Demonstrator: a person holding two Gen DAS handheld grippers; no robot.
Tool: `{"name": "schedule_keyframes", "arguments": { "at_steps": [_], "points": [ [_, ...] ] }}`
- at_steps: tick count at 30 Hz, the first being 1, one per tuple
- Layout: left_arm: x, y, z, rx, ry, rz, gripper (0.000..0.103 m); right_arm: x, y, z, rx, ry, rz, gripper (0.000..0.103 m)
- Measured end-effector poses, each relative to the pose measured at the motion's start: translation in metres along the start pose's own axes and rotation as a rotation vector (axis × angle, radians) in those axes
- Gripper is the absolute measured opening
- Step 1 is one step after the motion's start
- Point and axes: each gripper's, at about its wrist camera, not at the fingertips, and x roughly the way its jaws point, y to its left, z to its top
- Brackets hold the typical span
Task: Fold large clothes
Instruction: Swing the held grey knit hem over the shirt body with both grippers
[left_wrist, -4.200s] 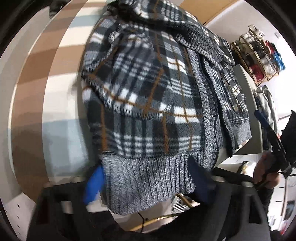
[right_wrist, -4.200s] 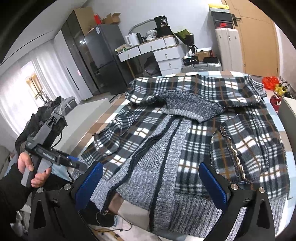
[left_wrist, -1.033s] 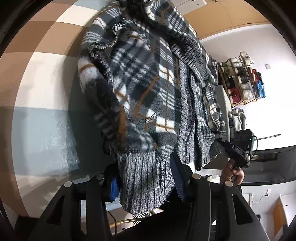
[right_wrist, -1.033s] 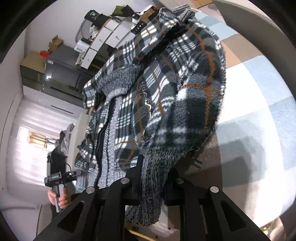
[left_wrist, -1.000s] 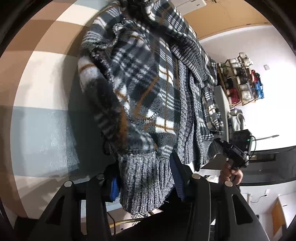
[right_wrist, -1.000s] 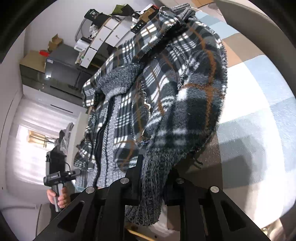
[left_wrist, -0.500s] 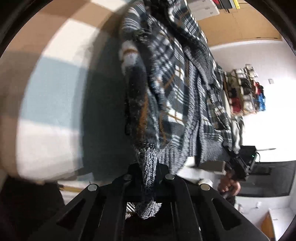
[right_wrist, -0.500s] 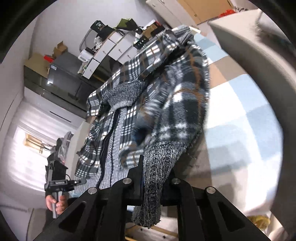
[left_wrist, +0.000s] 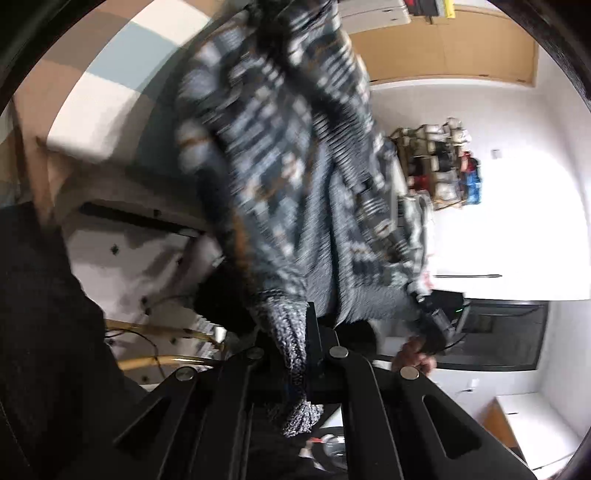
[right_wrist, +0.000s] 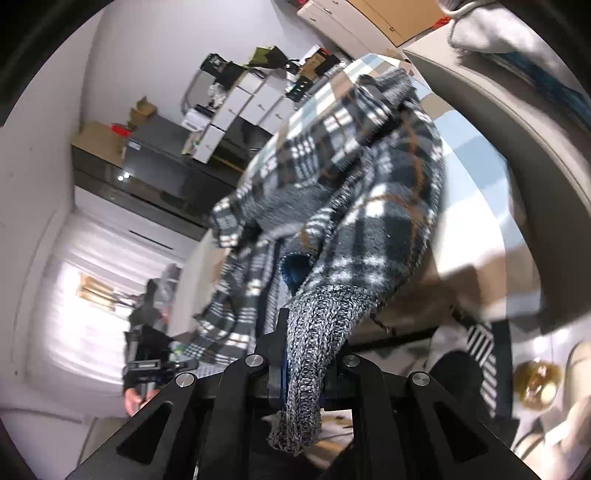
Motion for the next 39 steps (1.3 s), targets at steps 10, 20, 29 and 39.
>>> {"name": "schedule_keyframes", "arguments": {
  "at_steps": [10,20,29,39],
  "points": [
    [0.011,-0.045,0.192,-0.104,-0.139,-0.120,0.001,0.008,0.027,0.106,0.139,-0.025,0.001,0.010],
    [0.034,-0.018,0.337,-0.288,-0.146,-0.026,0.001,0.107,-0.046,0.259,0.400,0.133,-0.234,0.013],
    [0.011,0.001,0.321,-0.326,-0.110,-0.092,0.004,0.106,-0.070,0.273,0.482,0.023,-0.097,0.067],
    [-0.034,-0.050,0.287,-0.118,-0.334,0.129,0.037,0.064,0.019,0.248,-0.025,-0.115,-0.251,0.103]
  ]
}}
